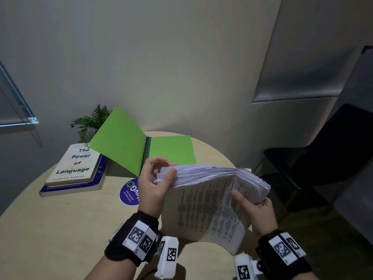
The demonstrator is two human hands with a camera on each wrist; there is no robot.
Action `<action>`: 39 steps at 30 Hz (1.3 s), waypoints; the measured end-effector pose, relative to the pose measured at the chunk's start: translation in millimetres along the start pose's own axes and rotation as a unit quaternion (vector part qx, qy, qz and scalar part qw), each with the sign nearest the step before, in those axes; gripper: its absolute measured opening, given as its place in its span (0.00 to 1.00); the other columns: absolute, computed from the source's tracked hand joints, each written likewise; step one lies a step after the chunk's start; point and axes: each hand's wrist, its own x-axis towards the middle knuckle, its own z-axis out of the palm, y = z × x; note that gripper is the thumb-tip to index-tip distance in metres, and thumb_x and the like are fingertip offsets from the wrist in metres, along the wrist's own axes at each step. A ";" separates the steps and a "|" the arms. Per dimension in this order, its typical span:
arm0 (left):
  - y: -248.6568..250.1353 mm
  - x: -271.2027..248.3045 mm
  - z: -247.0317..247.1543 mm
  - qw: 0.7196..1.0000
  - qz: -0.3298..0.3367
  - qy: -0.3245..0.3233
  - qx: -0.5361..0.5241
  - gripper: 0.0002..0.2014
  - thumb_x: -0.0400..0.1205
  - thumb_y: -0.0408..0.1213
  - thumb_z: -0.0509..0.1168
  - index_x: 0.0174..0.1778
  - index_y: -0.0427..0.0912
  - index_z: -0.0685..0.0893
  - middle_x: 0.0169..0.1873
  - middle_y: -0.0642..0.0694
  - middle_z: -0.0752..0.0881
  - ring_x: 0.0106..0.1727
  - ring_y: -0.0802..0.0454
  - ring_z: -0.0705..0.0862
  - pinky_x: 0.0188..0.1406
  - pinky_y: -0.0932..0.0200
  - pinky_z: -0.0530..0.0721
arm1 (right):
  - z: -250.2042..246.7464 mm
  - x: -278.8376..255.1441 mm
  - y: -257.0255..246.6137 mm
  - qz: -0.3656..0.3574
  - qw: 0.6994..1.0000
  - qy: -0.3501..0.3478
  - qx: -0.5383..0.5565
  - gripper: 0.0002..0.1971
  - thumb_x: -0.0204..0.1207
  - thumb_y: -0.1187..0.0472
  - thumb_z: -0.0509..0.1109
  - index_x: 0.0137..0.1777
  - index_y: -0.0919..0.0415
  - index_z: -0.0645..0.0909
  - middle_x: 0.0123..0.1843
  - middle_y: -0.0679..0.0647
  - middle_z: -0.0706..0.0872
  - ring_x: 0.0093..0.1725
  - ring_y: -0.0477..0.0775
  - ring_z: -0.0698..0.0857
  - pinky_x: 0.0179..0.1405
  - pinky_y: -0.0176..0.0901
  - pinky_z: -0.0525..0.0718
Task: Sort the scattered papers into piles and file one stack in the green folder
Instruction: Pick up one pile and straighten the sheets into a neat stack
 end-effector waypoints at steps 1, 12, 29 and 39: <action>-3.7 -2.9 -4.1 1.000 -0.013 -0.023 -0.001 0.26 0.60 0.50 0.74 0.53 0.51 0.78 0.44 0.53 0.87 0.44 0.62 0.87 0.41 0.63 0.87 | -1.1 0.9 0.8 0.002 1.000 0.000 0.003 0.10 0.68 0.69 0.74 0.46 0.56 0.83 0.36 0.45 0.93 0.38 0.42 0.91 0.31 0.30 0.86; -59.4 -26.3 -6.4 0.958 -0.281 -0.044 -0.033 0.24 0.57 0.43 0.74 0.47 0.36 0.82 0.27 0.52 0.91 0.31 0.57 0.87 0.25 0.67 0.83 | 3.3 -0.9 20.2 0.127 0.992 -0.012 -0.011 0.26 0.46 0.53 0.87 0.44 0.62 0.85 0.42 0.59 0.93 0.39 0.53 0.92 0.33 0.40 0.89; -79.4 -52.1 11.0 0.967 -0.244 0.048 0.052 0.12 0.70 0.25 0.76 0.38 0.47 0.84 0.25 0.59 0.89 0.39 0.49 0.84 0.32 0.72 0.84 | 9.8 -11.9 84.4 0.253 0.957 0.121 -0.074 0.48 0.43 0.46 0.87 0.65 0.64 0.76 0.59 0.60 0.87 0.56 0.61 0.86 0.61 0.60 0.84; -92.0 -61.1 9.7 0.908 -0.416 0.026 -0.041 0.07 0.71 0.21 0.73 0.44 0.26 0.85 0.32 0.33 0.89 0.34 0.34 0.88 0.31 0.40 0.89 | -0.7 -0.5 98.6 0.309 0.941 0.102 -0.096 0.27 0.68 0.59 0.78 0.63 0.72 0.75 0.57 0.65 0.84 0.54 0.63 0.83 0.50 0.47 0.79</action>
